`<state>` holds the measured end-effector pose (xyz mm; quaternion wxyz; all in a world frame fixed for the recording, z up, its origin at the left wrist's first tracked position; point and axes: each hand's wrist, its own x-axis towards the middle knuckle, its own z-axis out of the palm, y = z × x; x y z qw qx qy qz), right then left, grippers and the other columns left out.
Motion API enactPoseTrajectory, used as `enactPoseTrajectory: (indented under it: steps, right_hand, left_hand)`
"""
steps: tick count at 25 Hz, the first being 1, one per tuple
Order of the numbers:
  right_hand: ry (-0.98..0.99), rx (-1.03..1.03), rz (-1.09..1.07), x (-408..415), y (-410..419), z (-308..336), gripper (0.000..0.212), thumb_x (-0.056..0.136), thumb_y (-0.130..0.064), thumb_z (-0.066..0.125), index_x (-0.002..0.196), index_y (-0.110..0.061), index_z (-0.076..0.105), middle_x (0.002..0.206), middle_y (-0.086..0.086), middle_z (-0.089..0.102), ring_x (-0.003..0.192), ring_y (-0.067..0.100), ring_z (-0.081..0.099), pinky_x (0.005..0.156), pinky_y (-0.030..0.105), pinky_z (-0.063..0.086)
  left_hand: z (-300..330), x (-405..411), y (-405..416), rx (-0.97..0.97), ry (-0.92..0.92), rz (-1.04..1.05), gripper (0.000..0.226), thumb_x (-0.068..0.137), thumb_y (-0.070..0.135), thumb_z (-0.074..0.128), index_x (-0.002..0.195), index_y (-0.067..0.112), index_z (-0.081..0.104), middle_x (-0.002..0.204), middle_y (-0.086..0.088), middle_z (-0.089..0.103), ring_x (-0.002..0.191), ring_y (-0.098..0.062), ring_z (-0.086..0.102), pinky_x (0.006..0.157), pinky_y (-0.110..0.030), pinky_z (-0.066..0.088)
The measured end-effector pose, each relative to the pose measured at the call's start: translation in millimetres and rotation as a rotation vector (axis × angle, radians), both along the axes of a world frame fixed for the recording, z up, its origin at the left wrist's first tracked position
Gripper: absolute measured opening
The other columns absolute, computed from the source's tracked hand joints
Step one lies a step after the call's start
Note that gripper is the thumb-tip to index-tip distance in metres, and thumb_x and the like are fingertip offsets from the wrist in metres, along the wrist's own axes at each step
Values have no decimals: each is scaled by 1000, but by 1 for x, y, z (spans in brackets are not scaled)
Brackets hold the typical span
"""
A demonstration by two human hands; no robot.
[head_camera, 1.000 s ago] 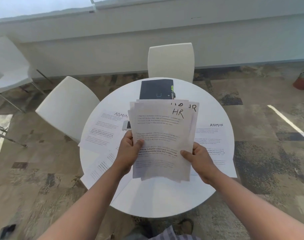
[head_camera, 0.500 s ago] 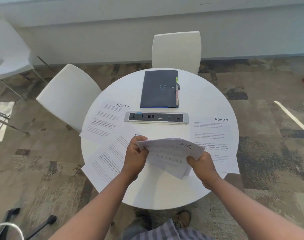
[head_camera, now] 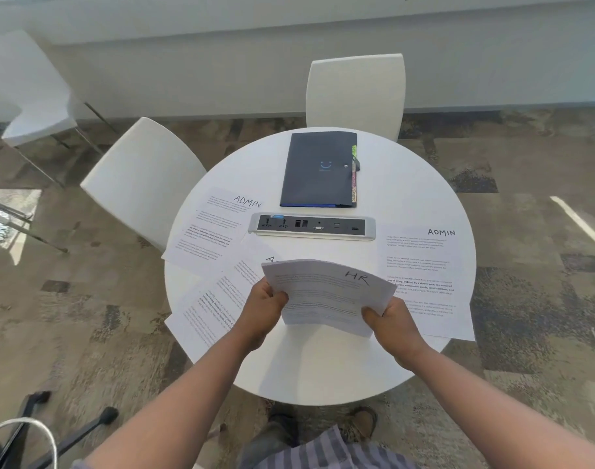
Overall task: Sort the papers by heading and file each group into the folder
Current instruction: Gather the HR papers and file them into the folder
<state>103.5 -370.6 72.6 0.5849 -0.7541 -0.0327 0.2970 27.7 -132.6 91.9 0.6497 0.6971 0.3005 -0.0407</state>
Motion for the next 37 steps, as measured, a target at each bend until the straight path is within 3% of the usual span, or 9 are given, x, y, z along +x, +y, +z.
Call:
enactPoseTrajectory:
  steps: [2, 4, 8, 13, 16, 22, 28, 32, 37]
  right_hand:
    - [-24, 5, -15, 5, 2, -1, 36, 98, 3, 49, 99, -22, 75, 102, 11, 76, 103, 38, 67, 91, 58, 54]
    - [-18, 14, -27, 8, 3, -2, 40, 96, 4, 50, 99, -28, 75, 100, 7, 76, 96, 32, 69, 82, 50, 58]
    - [26, -57, -5, 3, -3, -18, 34, 90, 3, 50, 91, -26, 69, 84, 12, 61, 74, 30, 50, 66, 39, 38]
    - [53, -55, -33, 4, -2, -13, 43, 95, 6, 48, 93, -31, 70, 98, 2, 74, 89, 26, 65, 72, 30, 49]
    - [59, -46, 11, 2, -4, -18, 41, 94, 5, 47, 96, -30, 70, 109, 14, 72, 100, 43, 63, 77, 36, 46]
    - [67, -55, 21, 5, -5, -19, 35, 97, 1, 49, 98, -27, 70, 110, 20, 71, 108, 47, 59, 92, 55, 54]
    - [108, -21, 38, -3, -15, -17, 38, 103, -5, 50, 108, -39, 66, 114, -10, 73, 110, 20, 66, 98, 44, 56]
    - [110, 29, 0, 16, -18, -3, 24, 103, -8, 57, 114, -26, 70, 110, -9, 76, 105, 18, 72, 88, 34, 59]
    - [217, 183, -4, 48, -37, 15, 19, 94, -7, 69, 114, -6, 69, 111, 8, 78, 102, 26, 75, 86, 40, 59]
  left_hand:
    - [2, 0, -1, 16, -24, 54, 48, 93, -15, 39, 122, 11, 67, 109, 6, 78, 101, -9, 71, 80, -19, 52]
    - [1, 2, -2, 56, -20, 85, 47, 92, -16, 40, 118, 11, 68, 94, 11, 78, 82, -4, 71, 69, -15, 51]
    - [-8, -5, -13, 76, 41, -30, 45, 90, -15, 45, 112, 16, 70, 86, 16, 76, 72, 2, 66, 60, -10, 46]
    - [-18, -5, -10, 29, 28, 41, 44, 93, -11, 49, 116, 19, 71, 110, 8, 78, 103, -10, 72, 82, -23, 56]
    - [-24, -7, -12, 12, 68, -28, 40, 97, -7, 53, 117, 21, 71, 114, 10, 77, 111, -12, 70, 87, -23, 54]
    - [-22, -2, -12, 1, 38, -24, 30, 100, 1, 61, 124, 18, 70, 117, 9, 76, 108, -9, 71, 91, -26, 55]
    - [-23, -3, -18, -13, 37, -93, 24, 101, 8, 62, 123, 14, 71, 116, 6, 77, 107, -13, 73, 90, -30, 58]
    - [-17, 10, -7, 3, 24, -69, 20, 101, 8, 62, 118, 10, 72, 111, -1, 79, 104, -22, 75, 93, -39, 59]
    - [-5, 31, 5, -153, -8, 109, 25, 100, 3, 61, 124, 5, 68, 115, -10, 77, 110, -36, 71, 98, -56, 56]
